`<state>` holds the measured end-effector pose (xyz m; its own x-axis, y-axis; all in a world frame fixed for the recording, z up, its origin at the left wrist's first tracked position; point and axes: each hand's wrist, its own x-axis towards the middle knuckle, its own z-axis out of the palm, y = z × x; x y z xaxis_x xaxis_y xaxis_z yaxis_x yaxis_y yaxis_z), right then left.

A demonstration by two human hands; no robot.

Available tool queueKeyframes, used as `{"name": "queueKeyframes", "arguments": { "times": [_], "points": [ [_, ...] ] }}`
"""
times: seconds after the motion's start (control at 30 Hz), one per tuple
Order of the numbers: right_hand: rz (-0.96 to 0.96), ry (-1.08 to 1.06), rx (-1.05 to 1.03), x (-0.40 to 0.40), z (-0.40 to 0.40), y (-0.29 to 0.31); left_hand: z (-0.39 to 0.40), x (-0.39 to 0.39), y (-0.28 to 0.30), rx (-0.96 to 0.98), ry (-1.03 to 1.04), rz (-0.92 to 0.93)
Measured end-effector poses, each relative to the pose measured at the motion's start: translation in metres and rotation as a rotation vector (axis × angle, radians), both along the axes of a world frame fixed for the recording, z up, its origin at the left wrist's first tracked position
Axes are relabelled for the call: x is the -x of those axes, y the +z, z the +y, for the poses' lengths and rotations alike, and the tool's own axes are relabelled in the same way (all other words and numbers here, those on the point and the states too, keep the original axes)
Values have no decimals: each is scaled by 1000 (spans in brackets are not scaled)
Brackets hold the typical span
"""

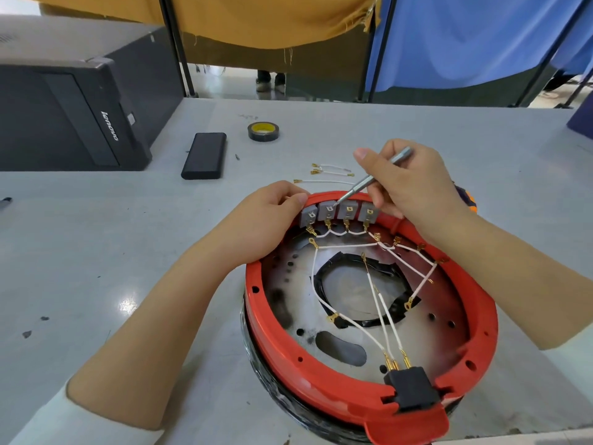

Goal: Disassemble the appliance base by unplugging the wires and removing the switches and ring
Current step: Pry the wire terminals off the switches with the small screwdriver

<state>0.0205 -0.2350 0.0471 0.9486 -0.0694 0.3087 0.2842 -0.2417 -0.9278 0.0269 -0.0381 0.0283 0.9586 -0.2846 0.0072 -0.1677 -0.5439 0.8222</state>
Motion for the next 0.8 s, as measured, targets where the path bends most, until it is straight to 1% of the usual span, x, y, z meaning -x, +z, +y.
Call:
{"name": "queueKeyframes", "arguments": {
  "times": [0.07,0.13,0.23,0.53,0.8],
  "points": [
    [-68,-34,66,1,1,-2,1,-1,0,-7,5,9],
    [-122,-52,205,3,3,-4,1,-1,0,-11,8,13],
    [-125,-57,319,4,5,-6,0,-1,-1,-10,10,3],
    [-133,-74,418,1,5,-10,-2,2,0,-3,14,-1],
    [-154,-75,437,1,6,-13,-1,2,0,-26,16,-15]
  ]
}}
